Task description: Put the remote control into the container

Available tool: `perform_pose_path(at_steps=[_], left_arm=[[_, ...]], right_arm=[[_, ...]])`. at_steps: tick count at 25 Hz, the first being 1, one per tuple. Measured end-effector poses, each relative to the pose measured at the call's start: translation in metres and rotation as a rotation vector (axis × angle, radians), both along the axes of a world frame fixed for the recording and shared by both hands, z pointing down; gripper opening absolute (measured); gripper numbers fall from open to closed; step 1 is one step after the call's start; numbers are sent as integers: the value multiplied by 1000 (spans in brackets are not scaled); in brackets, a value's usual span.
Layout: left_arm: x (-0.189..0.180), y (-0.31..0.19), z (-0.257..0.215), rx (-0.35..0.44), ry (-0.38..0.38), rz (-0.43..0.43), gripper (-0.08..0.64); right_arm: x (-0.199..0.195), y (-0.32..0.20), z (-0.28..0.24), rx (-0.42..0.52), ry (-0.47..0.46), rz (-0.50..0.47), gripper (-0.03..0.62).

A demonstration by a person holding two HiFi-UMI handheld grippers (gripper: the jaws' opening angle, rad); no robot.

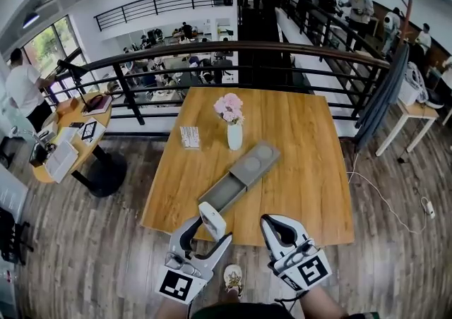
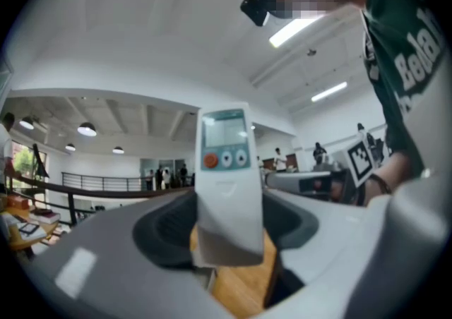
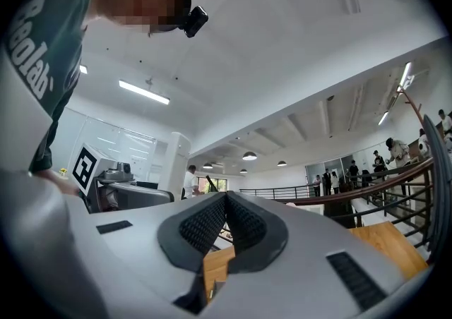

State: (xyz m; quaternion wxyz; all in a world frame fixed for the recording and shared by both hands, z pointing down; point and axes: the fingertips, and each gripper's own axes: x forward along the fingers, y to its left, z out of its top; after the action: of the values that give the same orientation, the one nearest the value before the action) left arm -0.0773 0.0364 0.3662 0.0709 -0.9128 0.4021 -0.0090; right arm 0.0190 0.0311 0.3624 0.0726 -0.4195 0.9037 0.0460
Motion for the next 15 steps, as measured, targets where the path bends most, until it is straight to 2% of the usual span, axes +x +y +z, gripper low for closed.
perform_pose_path(at_steps=[15], left_arm=[[-23,-86,-4,38,-32,45,279]], right_arm=[[-29,-87,-5,36,51,38,15]])
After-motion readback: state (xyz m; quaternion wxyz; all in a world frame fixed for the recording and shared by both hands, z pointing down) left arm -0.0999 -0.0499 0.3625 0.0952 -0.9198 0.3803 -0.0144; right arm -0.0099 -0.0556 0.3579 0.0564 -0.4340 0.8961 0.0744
